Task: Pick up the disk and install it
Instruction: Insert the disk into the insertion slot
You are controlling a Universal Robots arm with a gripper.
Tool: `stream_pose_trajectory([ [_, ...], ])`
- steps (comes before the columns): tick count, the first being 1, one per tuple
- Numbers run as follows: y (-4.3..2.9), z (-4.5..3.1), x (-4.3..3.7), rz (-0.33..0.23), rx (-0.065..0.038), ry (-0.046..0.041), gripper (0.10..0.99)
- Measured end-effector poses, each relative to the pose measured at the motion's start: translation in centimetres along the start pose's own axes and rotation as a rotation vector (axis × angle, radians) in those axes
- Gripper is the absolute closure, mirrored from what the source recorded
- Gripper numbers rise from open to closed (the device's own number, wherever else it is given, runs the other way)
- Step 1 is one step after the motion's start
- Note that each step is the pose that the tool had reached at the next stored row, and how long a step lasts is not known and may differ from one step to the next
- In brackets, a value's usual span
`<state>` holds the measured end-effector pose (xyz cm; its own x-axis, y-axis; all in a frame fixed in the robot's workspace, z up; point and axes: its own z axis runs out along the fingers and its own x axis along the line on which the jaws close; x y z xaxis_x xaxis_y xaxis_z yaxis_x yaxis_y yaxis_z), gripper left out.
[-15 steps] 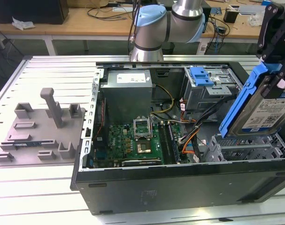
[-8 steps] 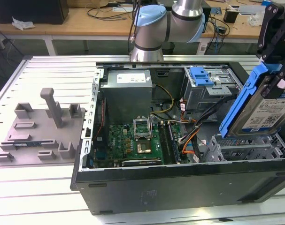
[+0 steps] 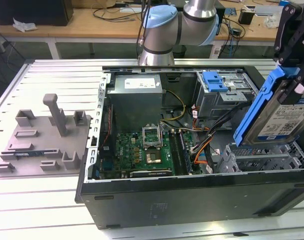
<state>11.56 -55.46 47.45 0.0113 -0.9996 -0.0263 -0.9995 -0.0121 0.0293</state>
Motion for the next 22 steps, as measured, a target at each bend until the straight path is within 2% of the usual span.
stream_pose_trajectory([
  [12, -0.22, 0.25, -0.81, 0.0, 0.0, -0.0001, 0.718],
  [22, -0.25, 0.46, -1.07, 0.007, 0.0, -0.0003, 0.718],
])
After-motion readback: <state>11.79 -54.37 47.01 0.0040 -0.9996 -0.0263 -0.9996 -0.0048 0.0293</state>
